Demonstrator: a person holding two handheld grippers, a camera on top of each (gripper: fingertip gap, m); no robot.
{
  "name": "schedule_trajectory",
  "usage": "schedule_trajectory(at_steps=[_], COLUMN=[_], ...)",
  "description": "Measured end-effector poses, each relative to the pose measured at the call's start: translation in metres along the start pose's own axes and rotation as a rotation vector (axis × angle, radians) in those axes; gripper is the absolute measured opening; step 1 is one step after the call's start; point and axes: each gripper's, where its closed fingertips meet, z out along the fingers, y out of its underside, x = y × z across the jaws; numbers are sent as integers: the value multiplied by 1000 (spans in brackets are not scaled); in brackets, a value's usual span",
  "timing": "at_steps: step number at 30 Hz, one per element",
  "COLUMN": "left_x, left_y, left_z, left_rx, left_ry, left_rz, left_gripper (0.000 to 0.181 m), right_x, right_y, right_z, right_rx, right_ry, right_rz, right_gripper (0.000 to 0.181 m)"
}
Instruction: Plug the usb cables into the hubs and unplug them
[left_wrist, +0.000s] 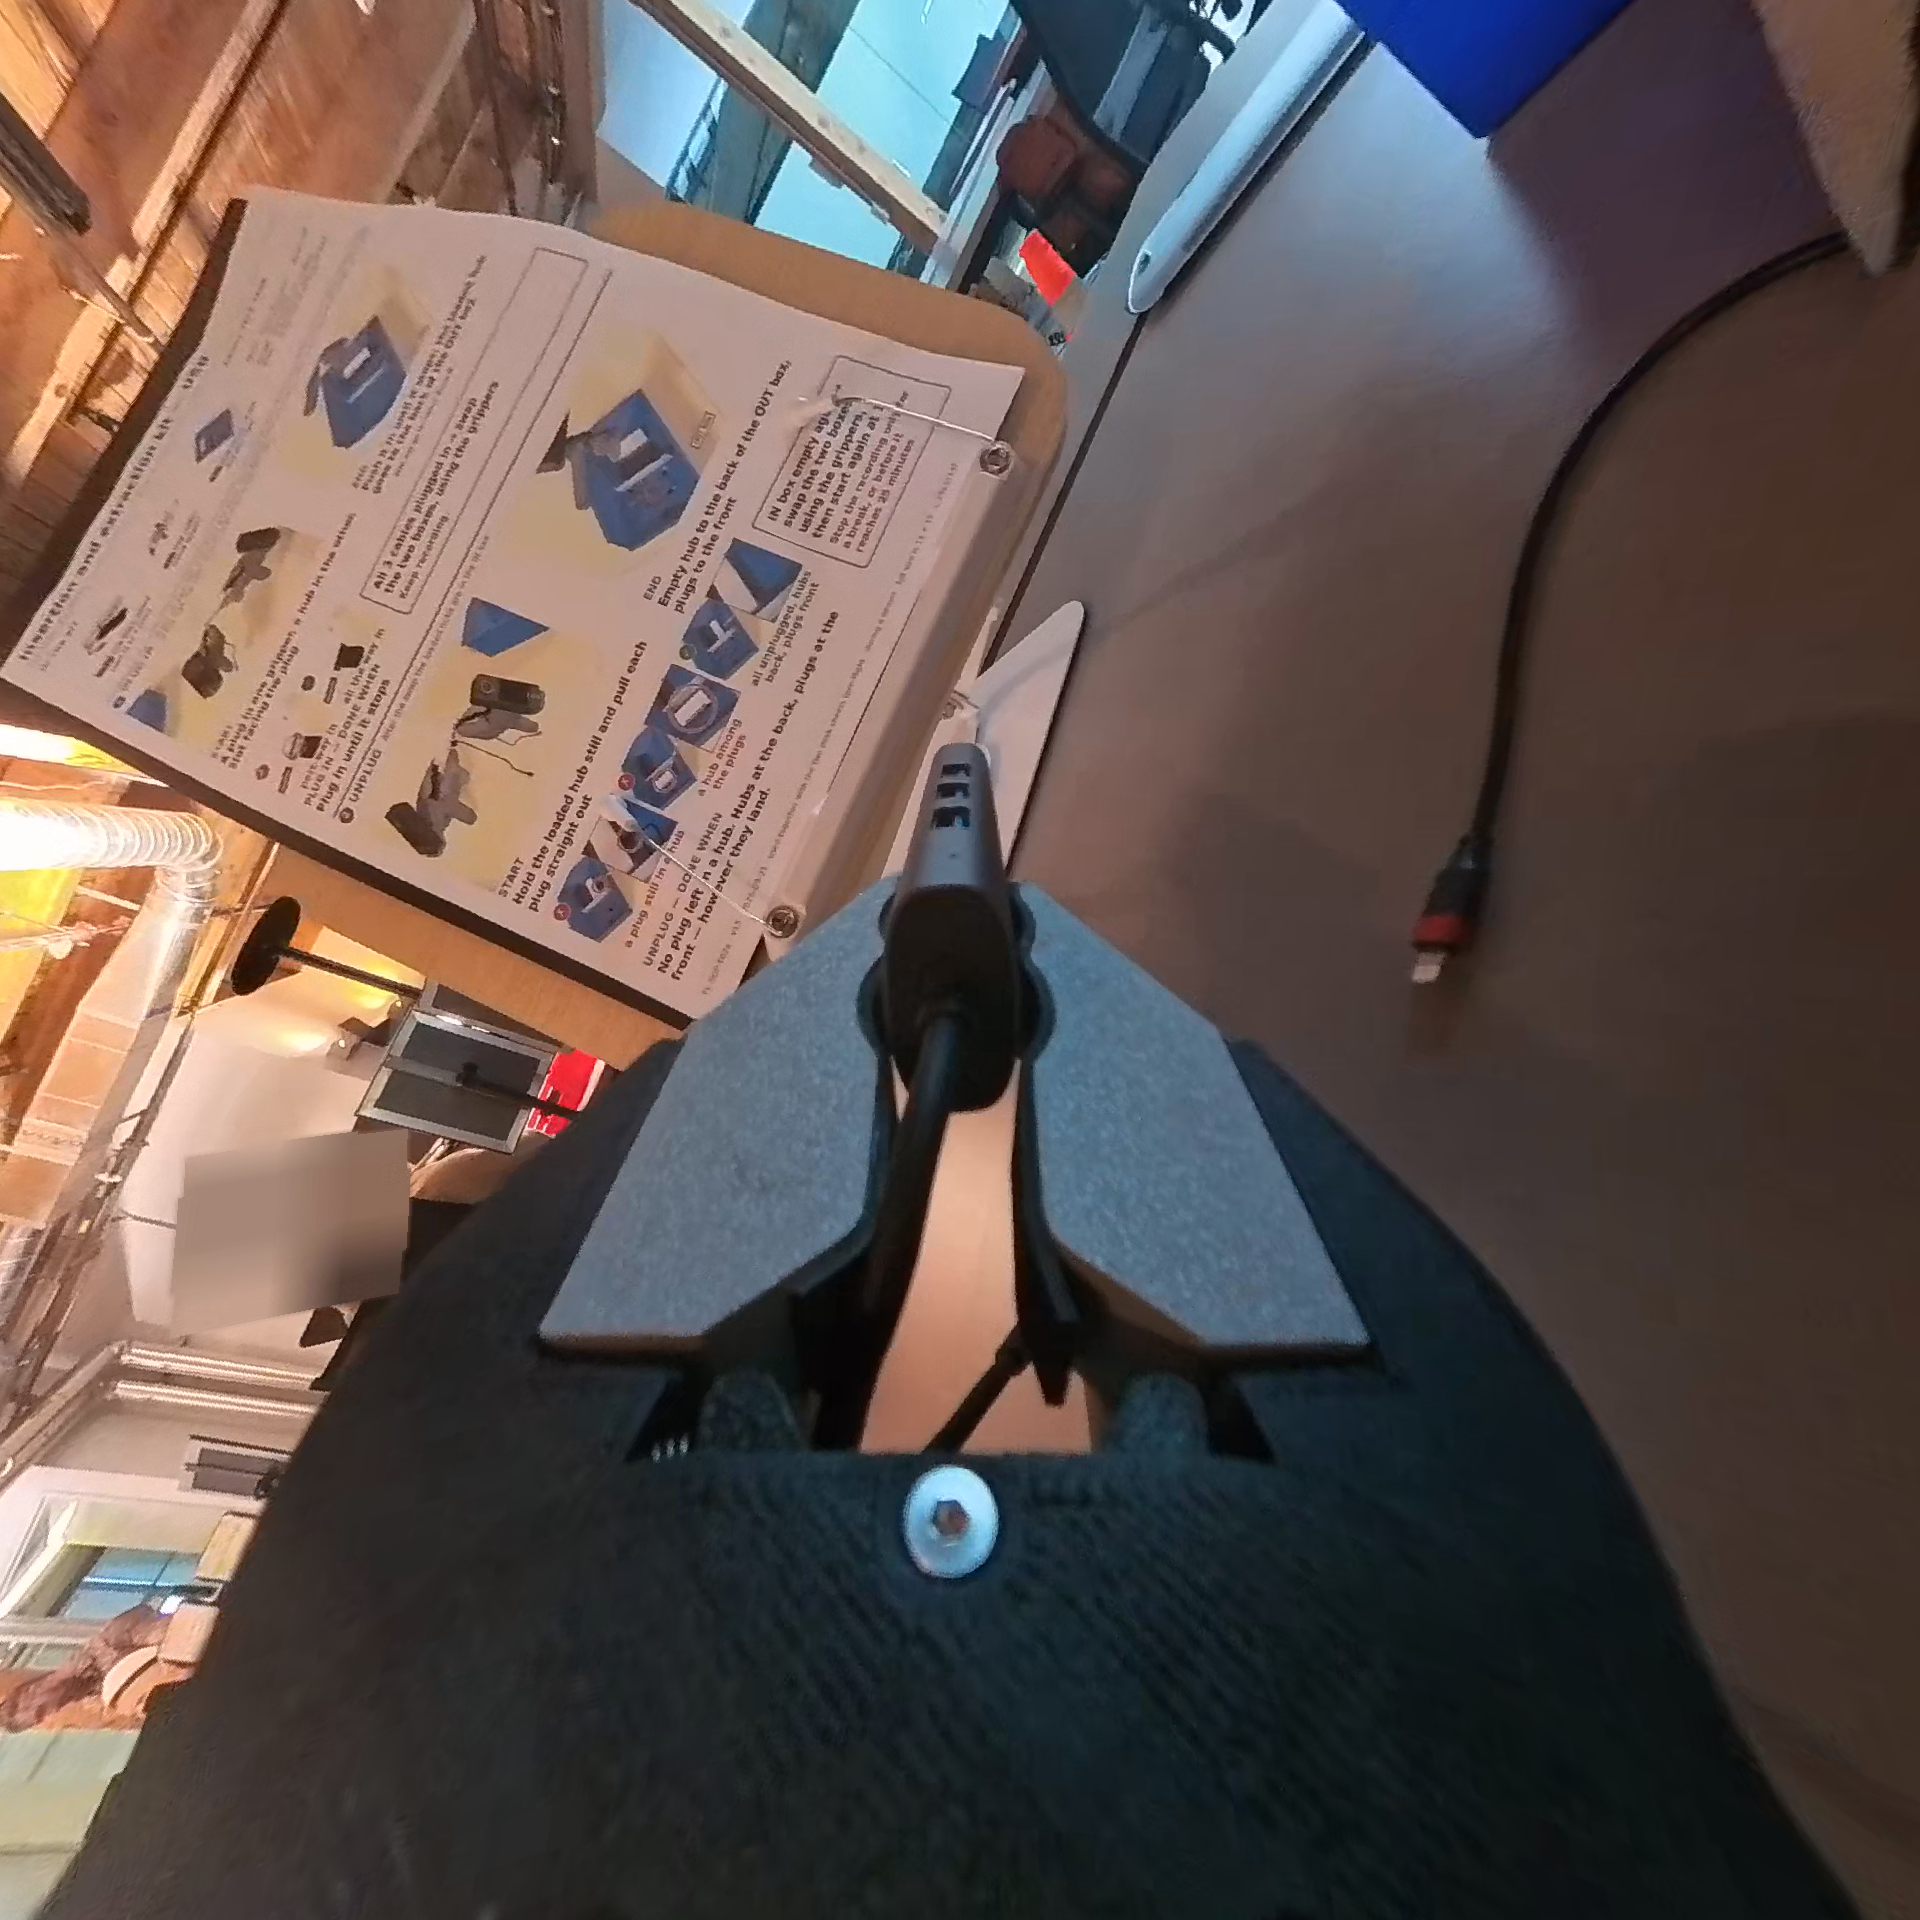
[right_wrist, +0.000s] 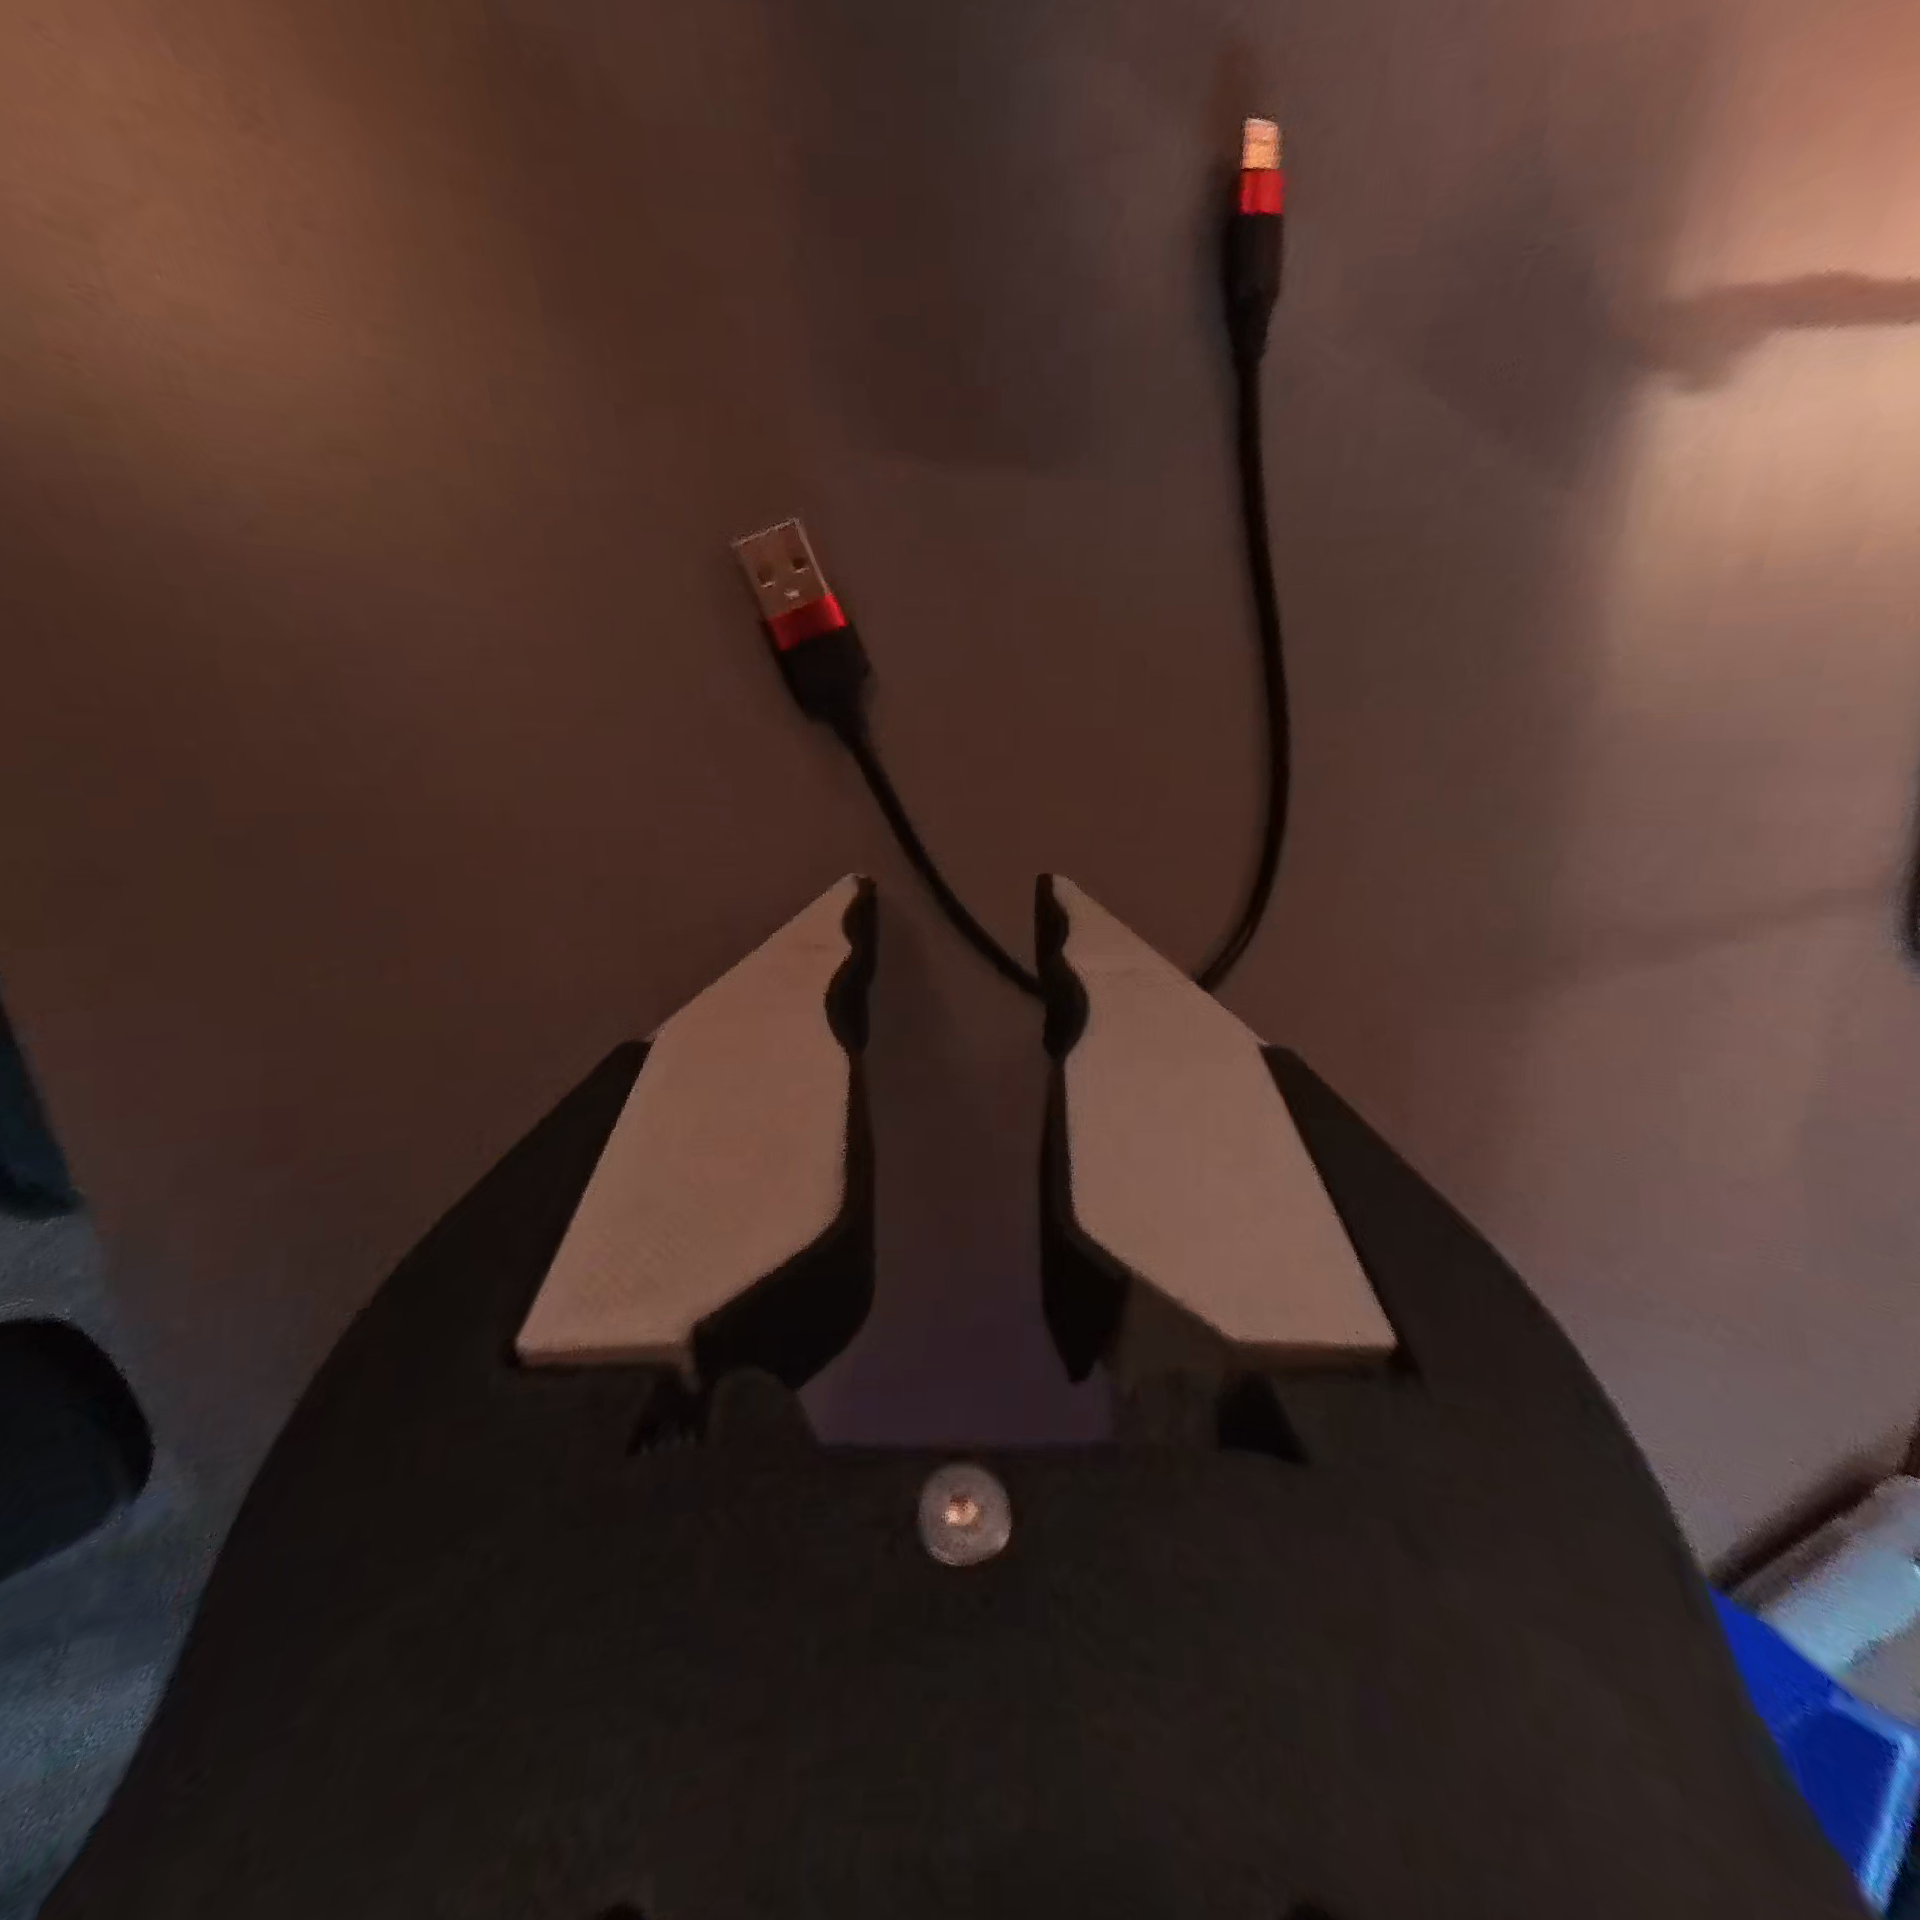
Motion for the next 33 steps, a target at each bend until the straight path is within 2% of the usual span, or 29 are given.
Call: schedule_trajectory(at_steps=[2,3,4,7,10,12,15,17,19,21,23,25,27,29,33], left_x=[1,2,2,1,-3,-7,-9,-9,-10,-11,-13,-12,-10,-8,-9], left_y=[0,0,0,0,2,4,3,3,3,4,6,7,8,8,10], left_z=[0,1,1,1,1,1,0,0,0,0,0,1,2,2,3], left_rx=[-1,-2,-2,-3,-11,-21,-16,-19,-18,-20,-29,-35,-37,-41,-44], left_ry=[4,5,7,4,-11,-22,-29,-30,-35,-37,-39,-33,-28,-27,-26], left_rz=[9,13,15,11,-11,-23,-33,-30,-31,-44,-56,-59,-51,-44,-51], left_gripper=[15,15,15,15,15,15,15,15,14,15,15,15,15,15,15], right_x=[-5,-6,-5,-4,-27,-37,-41,-22,3,28,41,47,52,71,102], right_y=[1,0,-1,-3,-13,-34,-79,-99,-99,-79,-48,-29,-20,-12,6], right_z=[6,8,9,11,1,-19,-74,-107,-121,-101,-62,-29,-10,2,2], right_rx=[-37,-39,-37,-48,-28,81,365,556,660,629,505,437,389,378,312], right_ry=[-72,-97,-101,-117,-277,-326,-413,-445,-512,-517,-527,-564,-632,-600,-382], right_rz=[-29,-48,-66,-75,-9,1,79,211,406,624,829,960,1043,1119,1095], right_gripper=[21,8,3,1,1,0,0,0,0,0,0,1,7,20,25])
